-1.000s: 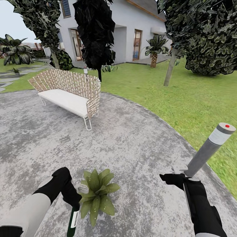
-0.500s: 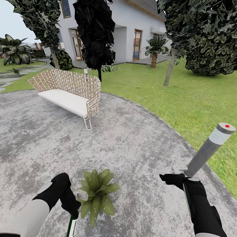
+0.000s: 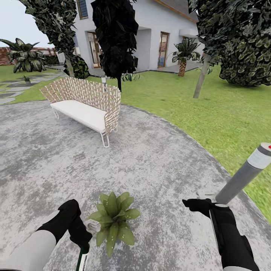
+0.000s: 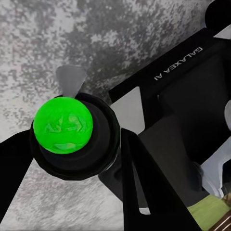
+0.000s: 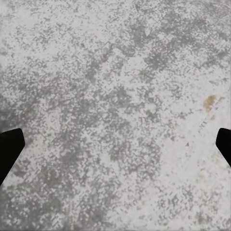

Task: Pick up the pesticide atomizer in the garden and spray insectifuge to fully cover both potted plants in the garden.

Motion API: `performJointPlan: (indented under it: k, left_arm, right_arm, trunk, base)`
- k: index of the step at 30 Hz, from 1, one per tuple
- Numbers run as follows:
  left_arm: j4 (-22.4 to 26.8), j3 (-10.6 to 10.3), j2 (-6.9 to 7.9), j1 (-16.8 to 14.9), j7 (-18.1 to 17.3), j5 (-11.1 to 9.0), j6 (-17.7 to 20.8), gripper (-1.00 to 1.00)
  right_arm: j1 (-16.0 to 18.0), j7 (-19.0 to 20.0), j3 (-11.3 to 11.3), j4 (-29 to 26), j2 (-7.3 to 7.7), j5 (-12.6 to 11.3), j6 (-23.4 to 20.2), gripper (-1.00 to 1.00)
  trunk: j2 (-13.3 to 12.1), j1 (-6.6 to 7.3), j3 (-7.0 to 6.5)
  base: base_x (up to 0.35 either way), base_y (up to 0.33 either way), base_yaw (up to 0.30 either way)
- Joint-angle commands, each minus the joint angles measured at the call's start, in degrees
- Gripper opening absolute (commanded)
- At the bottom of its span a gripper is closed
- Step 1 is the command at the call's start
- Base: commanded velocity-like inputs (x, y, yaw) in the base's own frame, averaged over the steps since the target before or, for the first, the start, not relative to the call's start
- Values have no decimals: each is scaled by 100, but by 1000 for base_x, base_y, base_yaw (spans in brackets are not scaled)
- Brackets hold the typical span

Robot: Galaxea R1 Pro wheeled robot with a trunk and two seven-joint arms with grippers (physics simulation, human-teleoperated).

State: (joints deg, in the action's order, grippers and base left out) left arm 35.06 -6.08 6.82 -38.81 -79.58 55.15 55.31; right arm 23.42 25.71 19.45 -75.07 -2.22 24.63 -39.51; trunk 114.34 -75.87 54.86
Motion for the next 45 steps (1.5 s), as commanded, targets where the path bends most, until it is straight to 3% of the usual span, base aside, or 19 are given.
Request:
performJointPlan:
  k: [1, 9, 18, 35, 45]
  left_arm:
    - [9, -15, 4, -3, -67, 42, 59, -100]
    - [14, -19, 8, -45, -108, 42, 59, -100]
    - [19, -29, 13, -375, -109, 42, 66, -100]
    - [10, -17, 48, -100, -58, 47, 62, -100]
    - [10, -25, 19, -91, -49, 48, 60, -100]
  right_arm:
    - [5, 57, 15, -8, -6, 60, -13, 100]
    - [5, 57, 19, -16, -6, 60, -12, 100]
    - [5, 58, 33, -16, -5, 57, -11, 100]
    - [5, 57, 15, -16, -6, 60, -12, 100]
    - [5, 57, 15, -16, -6, 60, -11, 100]
  trunk:
    - [2, 1, 7]
    - [2, 1, 9]
    - [2, 1, 9]
    - [2, 1, 9]
    - [2, 1, 9]
  base:
    - [0, 0, 25]
    - [0, 0, 5]
    - [0, 0, 0]
    - [0, 6, 0]
    - [0, 120, 0]
